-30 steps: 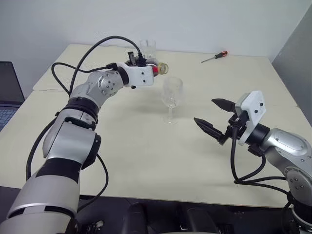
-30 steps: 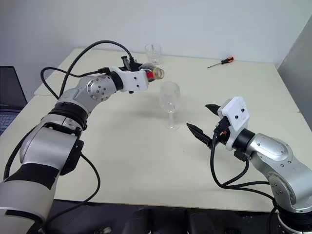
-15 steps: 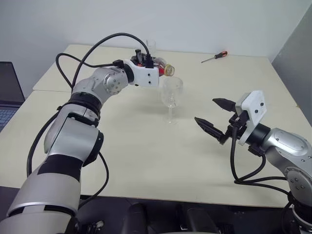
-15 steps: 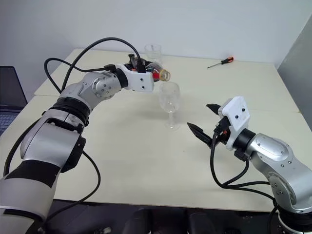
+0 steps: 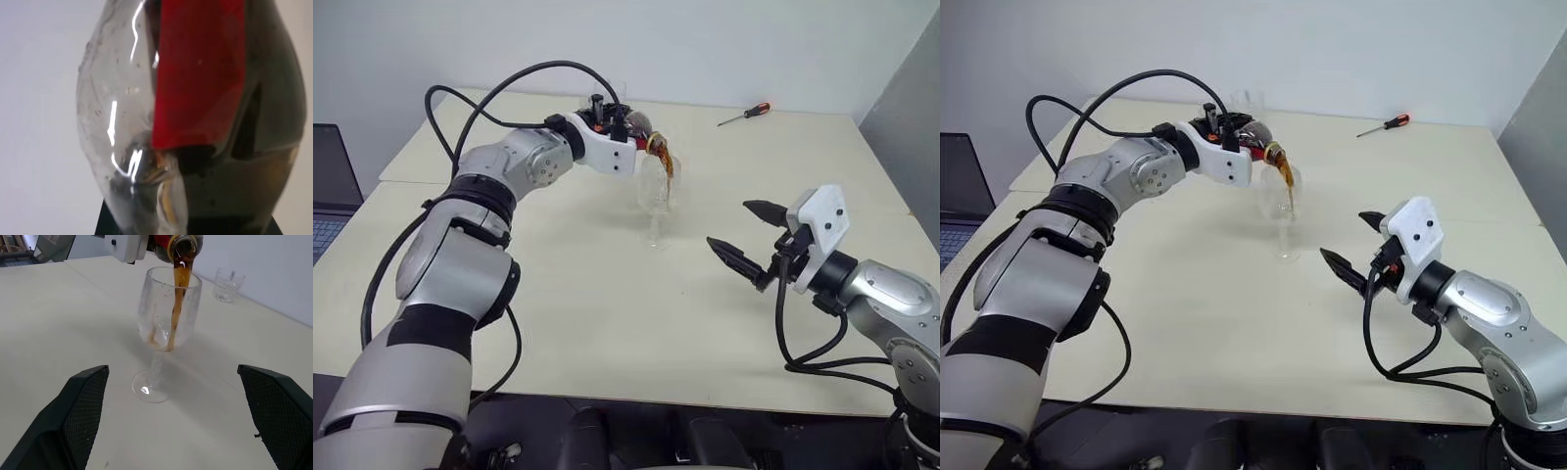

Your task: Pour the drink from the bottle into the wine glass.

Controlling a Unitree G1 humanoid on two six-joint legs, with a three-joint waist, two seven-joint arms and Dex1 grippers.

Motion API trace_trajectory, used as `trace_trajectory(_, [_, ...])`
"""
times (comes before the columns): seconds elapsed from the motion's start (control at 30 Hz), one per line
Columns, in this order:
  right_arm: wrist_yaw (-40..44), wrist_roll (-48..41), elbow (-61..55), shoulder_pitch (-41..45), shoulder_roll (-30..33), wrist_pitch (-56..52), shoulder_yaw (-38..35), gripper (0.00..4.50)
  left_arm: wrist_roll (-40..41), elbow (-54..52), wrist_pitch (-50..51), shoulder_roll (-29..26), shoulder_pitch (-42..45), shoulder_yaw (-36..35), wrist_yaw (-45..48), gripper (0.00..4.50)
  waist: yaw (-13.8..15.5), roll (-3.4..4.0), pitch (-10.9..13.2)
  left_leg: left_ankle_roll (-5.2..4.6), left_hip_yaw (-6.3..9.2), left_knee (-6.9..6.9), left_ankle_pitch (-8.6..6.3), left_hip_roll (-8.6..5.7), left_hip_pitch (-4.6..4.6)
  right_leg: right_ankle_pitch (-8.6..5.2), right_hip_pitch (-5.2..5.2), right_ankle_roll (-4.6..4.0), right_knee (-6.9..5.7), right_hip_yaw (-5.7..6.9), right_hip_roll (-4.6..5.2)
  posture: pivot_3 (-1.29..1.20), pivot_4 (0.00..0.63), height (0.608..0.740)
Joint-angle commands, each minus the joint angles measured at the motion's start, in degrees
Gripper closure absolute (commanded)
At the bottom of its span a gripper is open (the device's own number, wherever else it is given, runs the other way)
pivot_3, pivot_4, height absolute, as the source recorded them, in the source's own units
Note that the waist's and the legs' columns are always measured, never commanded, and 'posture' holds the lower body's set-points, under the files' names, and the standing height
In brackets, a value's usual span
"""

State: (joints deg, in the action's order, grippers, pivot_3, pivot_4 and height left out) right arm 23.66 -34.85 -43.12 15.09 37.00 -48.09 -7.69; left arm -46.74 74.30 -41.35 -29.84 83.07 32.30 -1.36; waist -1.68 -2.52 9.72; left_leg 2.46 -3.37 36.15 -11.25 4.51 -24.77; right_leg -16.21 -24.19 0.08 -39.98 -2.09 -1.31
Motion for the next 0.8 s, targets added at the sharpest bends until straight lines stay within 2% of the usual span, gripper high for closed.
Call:
trace_trajectory(0.03, [-0.15, 0.45, -1.81, 0.17, 0.81, 1.04, -1.22, 0.00, -0.34, -0.71, 0.21, -0.62, 3.09, 0.03, -2.42, 3.71, 0.00, 0.00, 0.00, 0.00, 0.00, 0.00, 0.00, 0.00, 0.00, 0.00, 0.00, 0.00, 0.00, 0.00, 0.00, 0.00, 0.150, 0.740])
trace_trajectory(0.8, [0.50, 0.85, -0.69, 0.59, 1.49, 1.85, -1.22, 0.00, -1.49, -0.30, 0.56, -1.68, 3.62, 0.07, -3.35, 3.71, 0.00, 0.00, 0.00, 0.02, 0.00, 0.06, 0.01, -0.01, 0.01, 0.05, 0.01, -0.09, -0.05, 0.01, 0.01, 0.00, 0.150, 0.740])
